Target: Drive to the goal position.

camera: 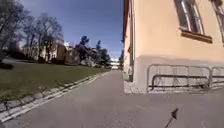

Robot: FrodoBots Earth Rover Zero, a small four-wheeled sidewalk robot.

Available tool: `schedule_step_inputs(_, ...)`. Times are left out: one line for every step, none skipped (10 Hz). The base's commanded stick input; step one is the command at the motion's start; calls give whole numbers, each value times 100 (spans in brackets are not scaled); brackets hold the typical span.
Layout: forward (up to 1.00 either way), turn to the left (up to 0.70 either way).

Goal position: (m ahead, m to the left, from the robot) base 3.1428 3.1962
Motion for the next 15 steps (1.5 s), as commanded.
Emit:
schedule_step_inputs(85, 34)
schedule_step_inputs(85, 32)
schedule_step_inputs(85, 7)
schedule_step_inputs(85, 0)
schedule_step_inputs(85, 0)
schedule_step_inputs(85, 0)
schedule_step_inputs(85, 0)
schedule_step_inputs(85, 0)
schedule_step_inputs(85, 0)
schedule_step_inputs(85, 0)
schedule_step_inputs(85, 0)
schedule_step_inputs(85, -17)
schedule_step_inputs(85, -34)
schedule_step_inputs(85, -34)
schedule_step_inputs(85, -34)
